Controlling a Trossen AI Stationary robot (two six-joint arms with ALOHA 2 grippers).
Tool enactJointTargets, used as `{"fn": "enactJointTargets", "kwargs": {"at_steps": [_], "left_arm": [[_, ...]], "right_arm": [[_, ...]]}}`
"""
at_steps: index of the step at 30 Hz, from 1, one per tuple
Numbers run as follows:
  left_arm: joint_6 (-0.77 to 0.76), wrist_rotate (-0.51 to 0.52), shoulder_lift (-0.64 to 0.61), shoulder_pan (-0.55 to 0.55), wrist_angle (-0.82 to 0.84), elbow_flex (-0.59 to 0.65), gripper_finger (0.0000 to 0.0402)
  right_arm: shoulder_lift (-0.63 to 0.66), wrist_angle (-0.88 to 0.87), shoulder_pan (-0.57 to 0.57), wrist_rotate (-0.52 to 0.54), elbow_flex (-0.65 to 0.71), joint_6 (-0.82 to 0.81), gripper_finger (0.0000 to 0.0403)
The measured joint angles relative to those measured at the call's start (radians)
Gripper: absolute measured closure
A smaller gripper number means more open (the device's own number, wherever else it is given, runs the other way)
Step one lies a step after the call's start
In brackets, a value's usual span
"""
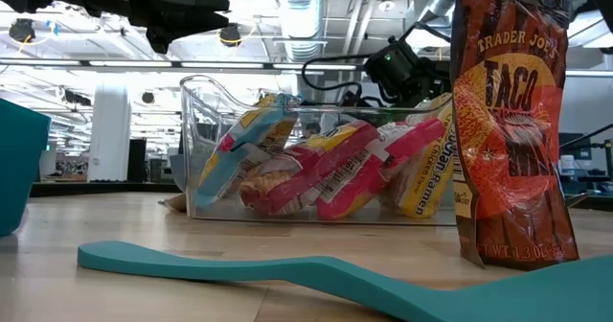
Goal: Pick & Place Food Item
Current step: Put the golden spice bottle into the dark blue bin
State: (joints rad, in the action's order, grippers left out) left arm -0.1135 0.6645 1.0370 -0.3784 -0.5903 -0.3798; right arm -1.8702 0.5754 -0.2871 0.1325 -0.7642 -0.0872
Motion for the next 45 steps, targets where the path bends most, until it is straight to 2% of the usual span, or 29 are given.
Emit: {"fn": "enactJointTargets", "kwargs": {"at_steps": [7,18,28,41,45], "left_arm": [[0.000,0.000,0.000,0.000,0.000,0.000,0.0247],[-0.001,0.000,0.000,0.000,0.013,0.000,0.0247],[-0.007,0.000,0.000,0.000,0.016,0.000,0.0247],[-0.007,0.000,0.000,0.000,0.015,0.000,0.0247],[-0.008,0.000,0.000,0.000,0.015,0.000,0.0247]], "right_arm": [[-0.002,0.003,0.000,0.007,0.000,-0.010,0.0078],[-0.132,0.146,0.005,0.026,-0.001,-0.022,0.0079],[-0.131,0.182,-0.010,0.025,-0.001,-0.018,0.0100],[-0.131,0.181,-0.008,0.026,-0.001,-0.020,0.0102],[-0.131,0.181,-0.008,0.026,-0.001,-0.029,0.0117]]}}
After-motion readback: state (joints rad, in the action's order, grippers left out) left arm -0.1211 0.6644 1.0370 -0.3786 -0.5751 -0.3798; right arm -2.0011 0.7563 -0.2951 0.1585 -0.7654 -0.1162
